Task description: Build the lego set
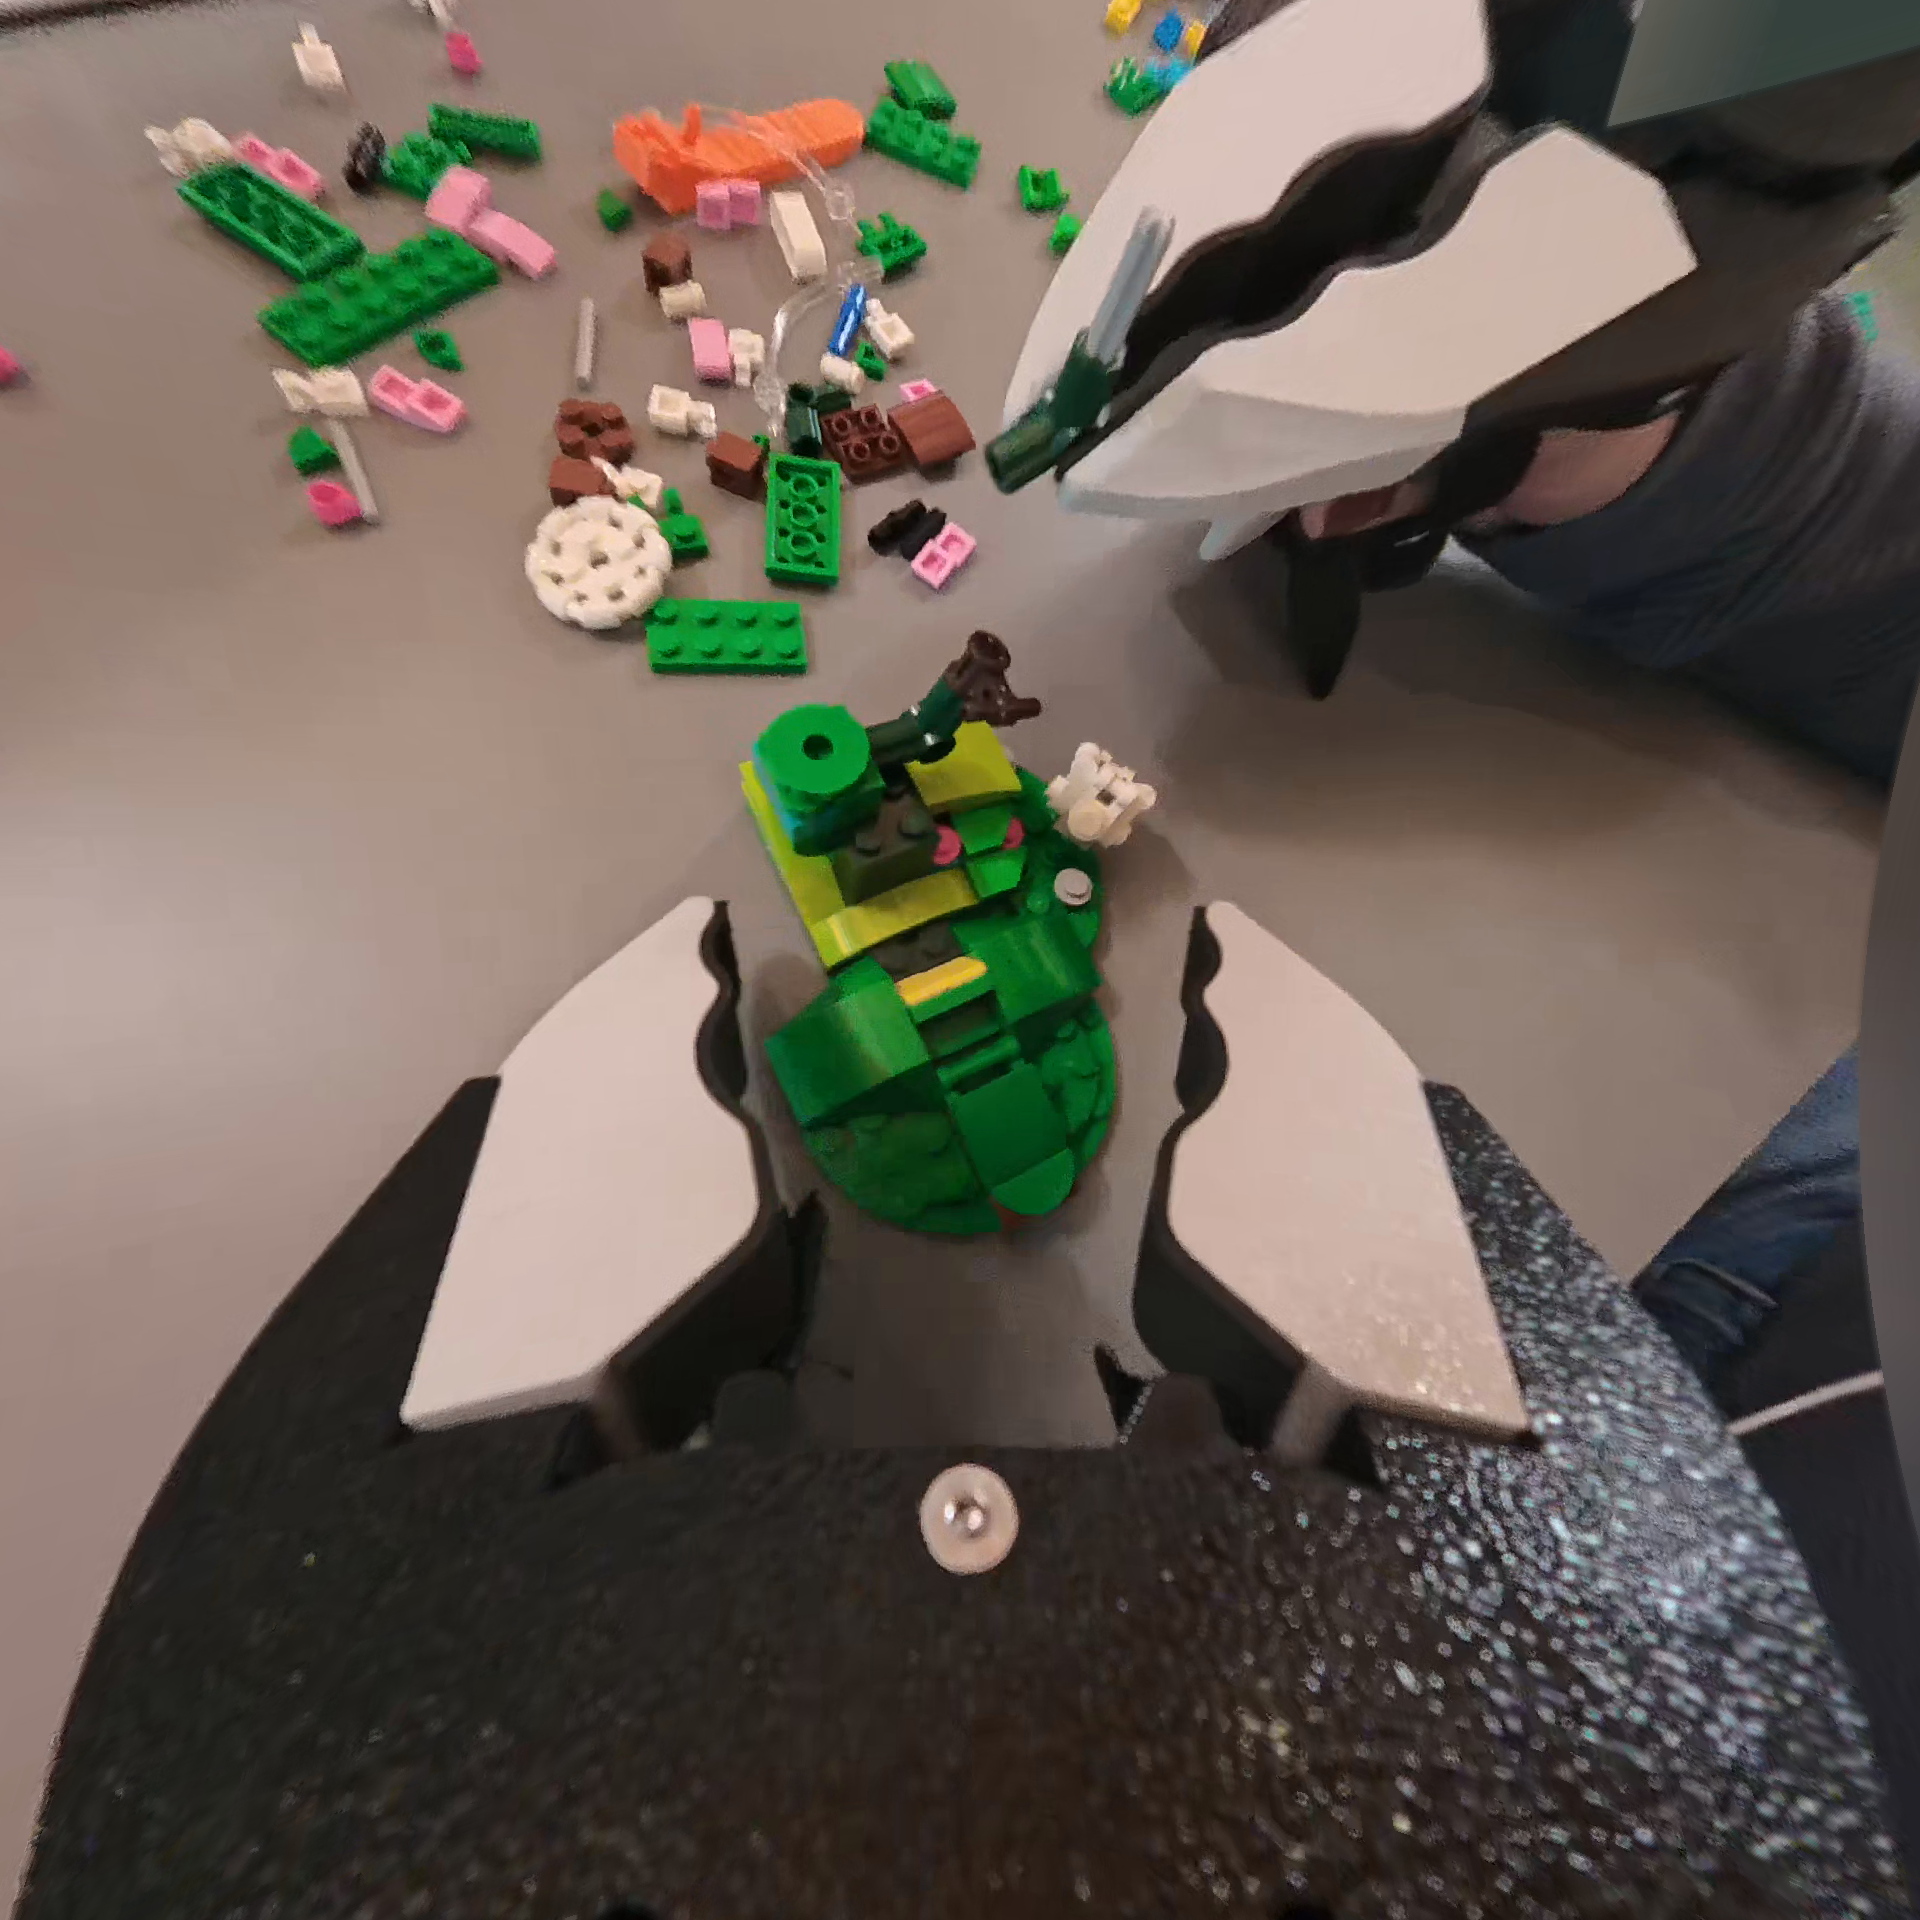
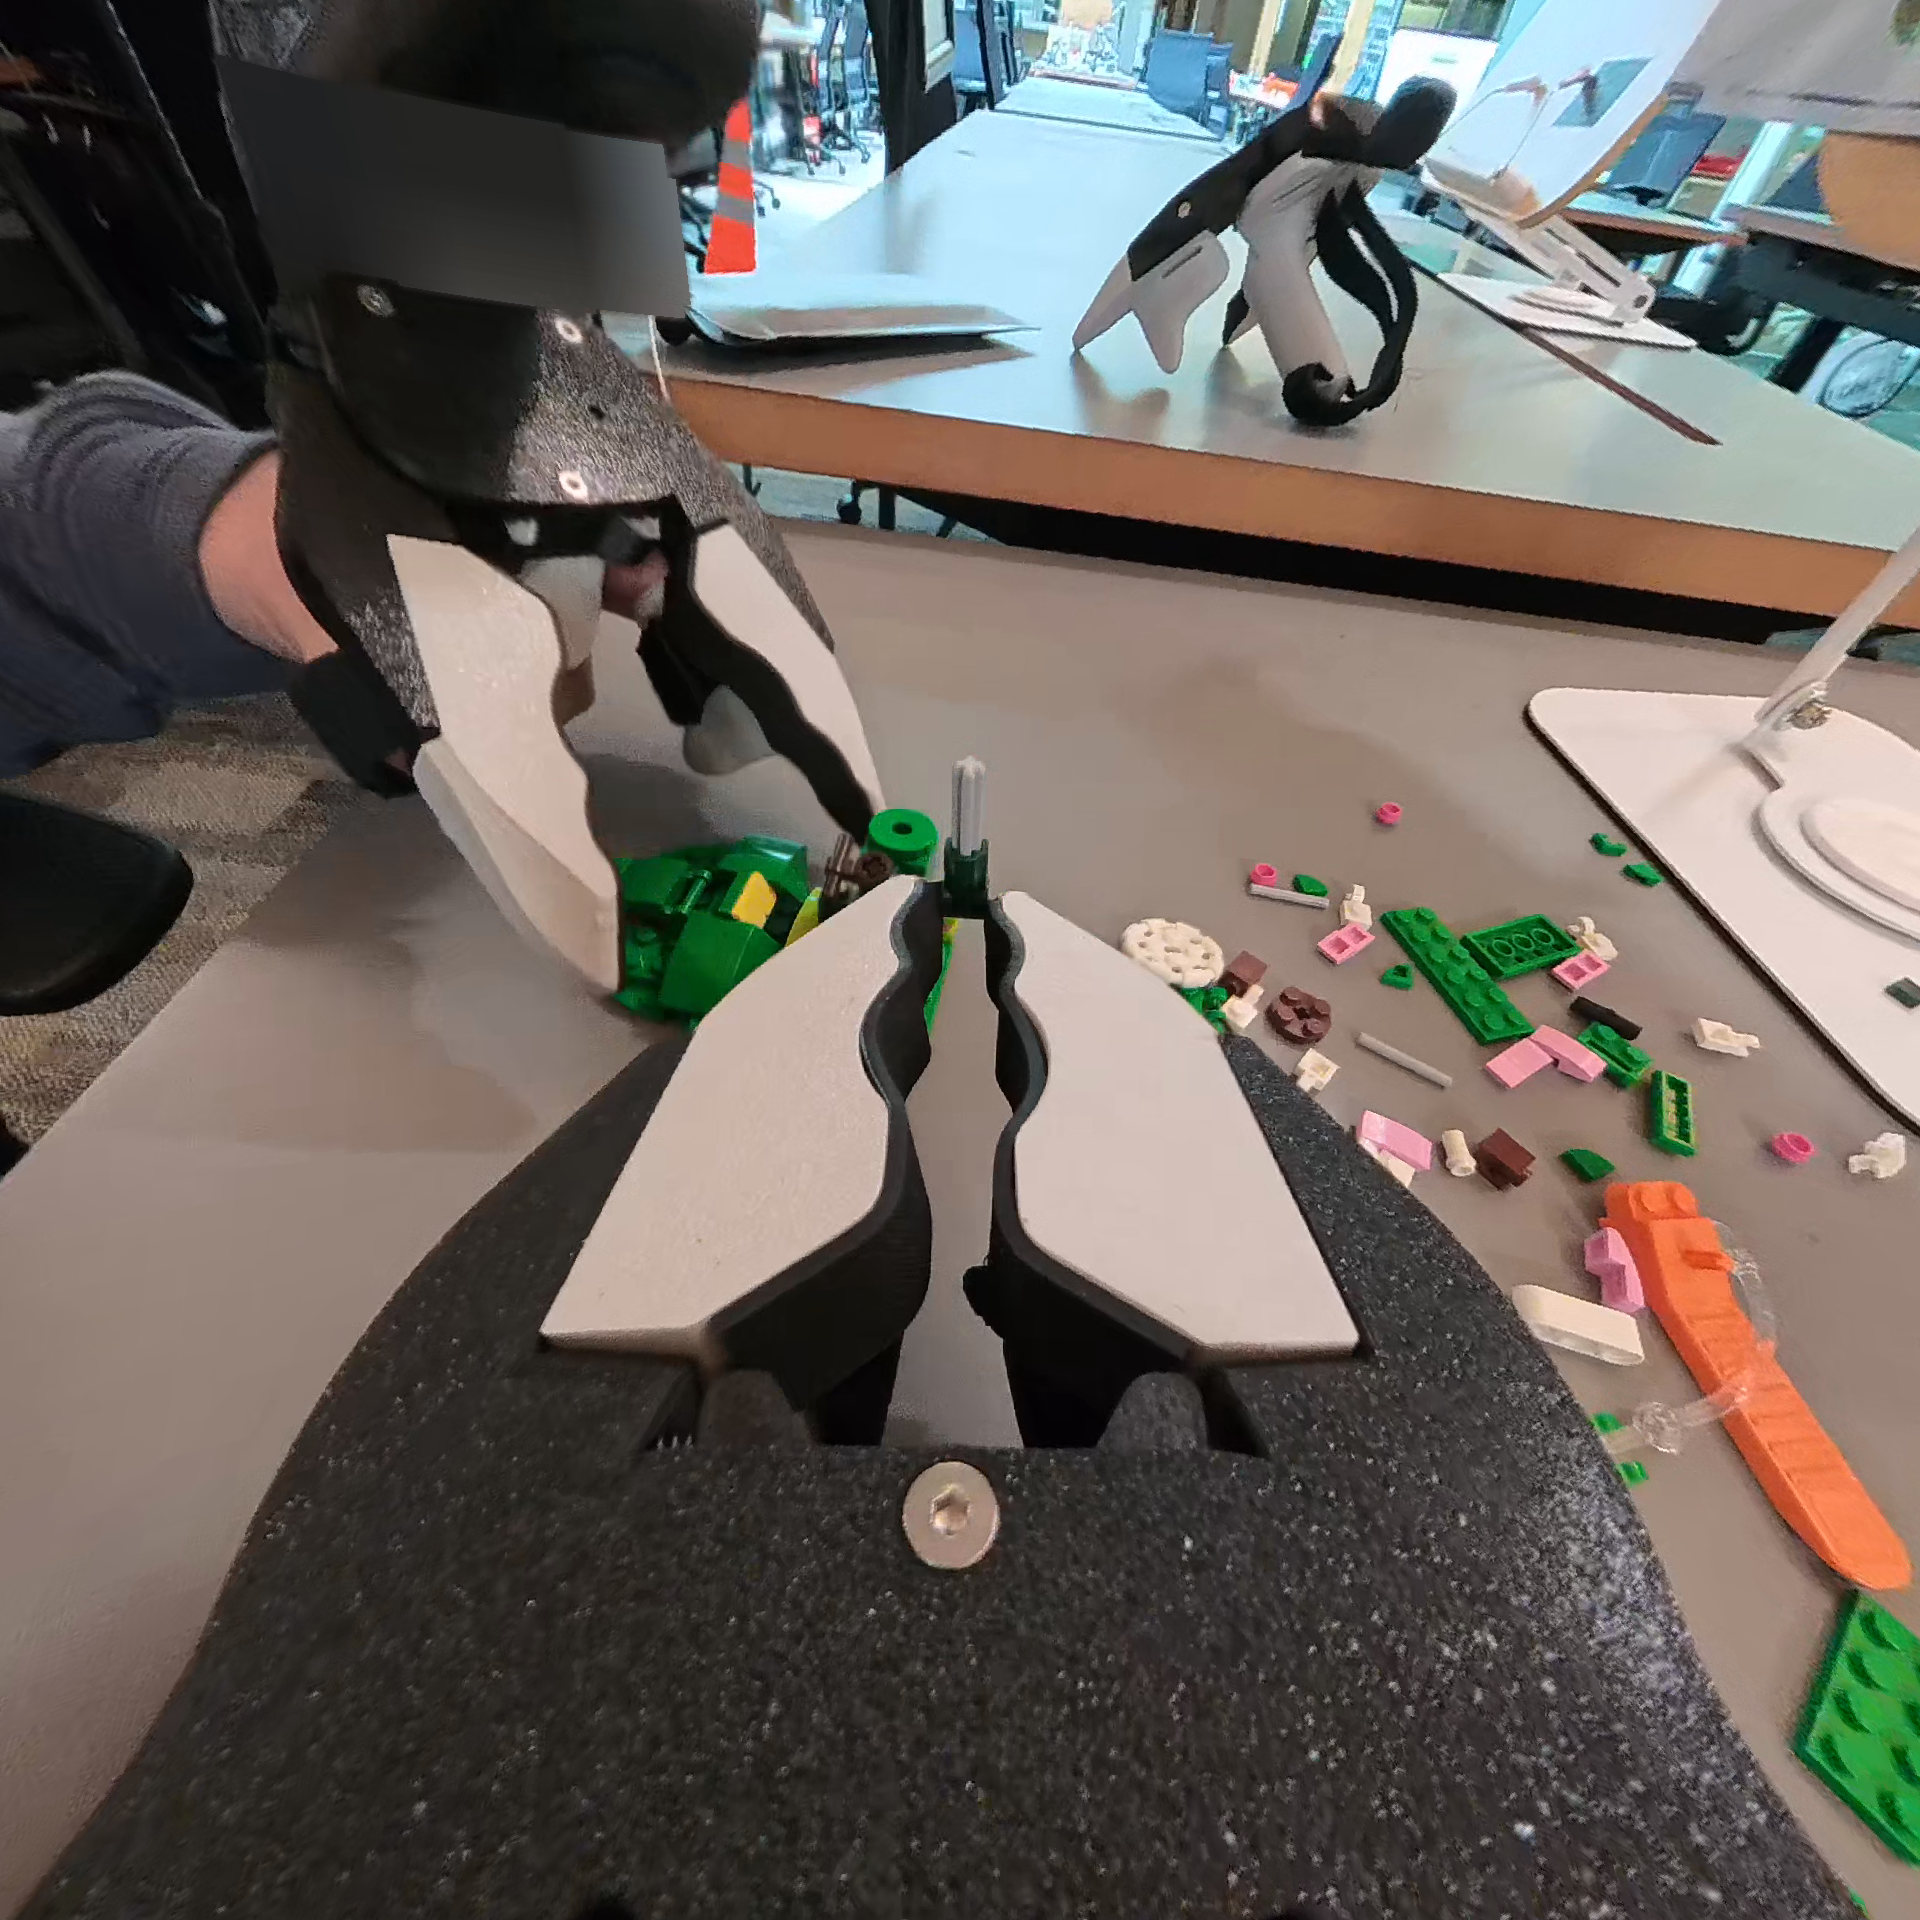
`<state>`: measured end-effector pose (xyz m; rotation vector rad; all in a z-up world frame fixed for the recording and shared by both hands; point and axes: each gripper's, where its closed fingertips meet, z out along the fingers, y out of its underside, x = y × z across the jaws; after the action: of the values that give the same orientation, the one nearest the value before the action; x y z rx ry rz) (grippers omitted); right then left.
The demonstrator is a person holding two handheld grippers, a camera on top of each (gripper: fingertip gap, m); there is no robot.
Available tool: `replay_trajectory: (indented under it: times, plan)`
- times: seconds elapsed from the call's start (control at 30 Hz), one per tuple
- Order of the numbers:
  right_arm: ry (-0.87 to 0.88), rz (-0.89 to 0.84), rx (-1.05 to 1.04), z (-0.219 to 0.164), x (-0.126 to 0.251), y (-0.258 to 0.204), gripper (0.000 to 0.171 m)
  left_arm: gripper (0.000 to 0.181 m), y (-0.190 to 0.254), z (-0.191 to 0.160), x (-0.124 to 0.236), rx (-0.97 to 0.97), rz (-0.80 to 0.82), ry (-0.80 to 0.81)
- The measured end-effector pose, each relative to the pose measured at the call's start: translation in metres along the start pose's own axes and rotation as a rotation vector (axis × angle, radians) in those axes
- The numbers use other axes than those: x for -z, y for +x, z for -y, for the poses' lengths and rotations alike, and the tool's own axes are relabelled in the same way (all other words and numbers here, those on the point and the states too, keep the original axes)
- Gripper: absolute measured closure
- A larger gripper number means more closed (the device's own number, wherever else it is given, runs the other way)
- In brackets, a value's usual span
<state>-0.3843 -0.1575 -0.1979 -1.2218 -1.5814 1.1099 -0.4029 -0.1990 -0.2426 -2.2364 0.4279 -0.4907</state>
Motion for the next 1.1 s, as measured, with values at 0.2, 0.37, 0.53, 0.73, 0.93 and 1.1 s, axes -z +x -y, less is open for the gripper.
replay_trajectory:
  times: [0.2, 0.37, 0.53, 0.73, 0.93, 1.1]
  plan:
    - [0.045, 0.024, -0.037, 0.004, 0.004, 0.001, 0.164, 0.109, -0.008, 0.020, 0.008, -0.211, -0.094, 0.053]
    - [0.059, 0.080, -0.040, 0.005, 0.006, -0.005, 0.164, 0.116, -0.005, 0.015, -0.008, -0.394, -0.231, -0.051]
    - [0.058, 0.115, -0.040, 0.005, 0.007, -0.009, 0.163, 0.135, -0.006, 0.011, -0.012, -0.396, -0.335, -0.123]
    - [0.078, 0.128, -0.068, 0.007, 0.009, -0.008, 0.164, 0.147, -0.005, 0.009, -0.010, -0.391, -0.353, -0.155]
    - [0.086, 0.128, -0.084, 0.007, 0.011, -0.006, 0.164, 0.146, -0.010, 0.001, 0.001, -0.270, -0.152, -0.242]
    - [0.085, 0.131, -0.084, 0.007, 0.010, -0.007, 0.164, 0.136, -0.007, -0.018, 0.017, -0.342, 0.012, -0.308]
